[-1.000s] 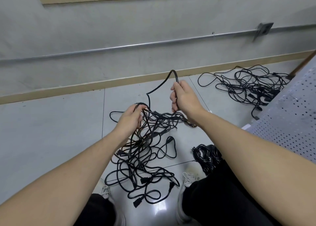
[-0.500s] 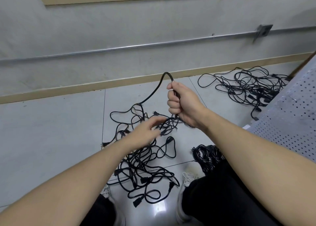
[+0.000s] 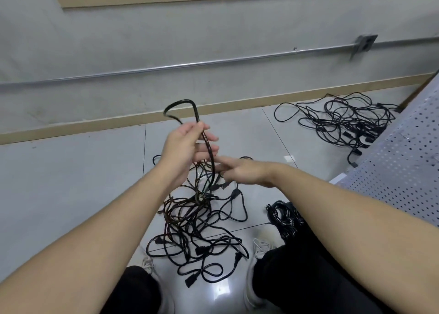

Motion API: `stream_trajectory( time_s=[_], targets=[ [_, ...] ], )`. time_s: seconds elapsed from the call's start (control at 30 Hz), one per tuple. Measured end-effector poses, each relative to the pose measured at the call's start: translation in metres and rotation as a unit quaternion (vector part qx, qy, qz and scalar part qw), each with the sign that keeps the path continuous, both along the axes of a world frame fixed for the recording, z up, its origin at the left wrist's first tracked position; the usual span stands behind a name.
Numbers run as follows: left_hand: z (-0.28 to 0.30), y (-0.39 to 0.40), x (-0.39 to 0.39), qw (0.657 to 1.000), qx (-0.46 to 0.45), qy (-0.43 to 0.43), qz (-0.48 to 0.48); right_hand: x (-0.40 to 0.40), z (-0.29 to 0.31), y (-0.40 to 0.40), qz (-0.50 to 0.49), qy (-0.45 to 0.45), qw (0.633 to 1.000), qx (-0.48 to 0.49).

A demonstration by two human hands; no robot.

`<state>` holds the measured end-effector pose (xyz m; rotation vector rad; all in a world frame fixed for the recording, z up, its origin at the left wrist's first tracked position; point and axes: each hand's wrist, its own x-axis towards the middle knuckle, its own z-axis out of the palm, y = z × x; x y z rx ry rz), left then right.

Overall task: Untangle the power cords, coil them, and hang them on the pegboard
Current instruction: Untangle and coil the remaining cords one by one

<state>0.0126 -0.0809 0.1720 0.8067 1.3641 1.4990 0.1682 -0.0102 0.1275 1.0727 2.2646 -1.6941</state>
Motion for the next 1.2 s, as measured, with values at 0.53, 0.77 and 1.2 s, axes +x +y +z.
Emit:
stream_trajectory(
  time_s=[0.53,0.77,1.2],
  targets=[
    [-0.061,-0.027,-0.029,0.865,-0.115,0.397,-0.284,-0.018,0.058,-0.007,-0.346,0.379,0.857,-0.036],
    [-0.029,-0.01,0.001,0.967,-0.078,0.214,-0.112,-0.002,0.021,0.011,-0.263,0.173,0.947,-0.065],
    [0.003,0.001,-0.005,0.997,-0.033,-0.05,-0.043,-0.02,0.033,-0.021,-0.085,0.164,0.98,0.08]
  ],
)
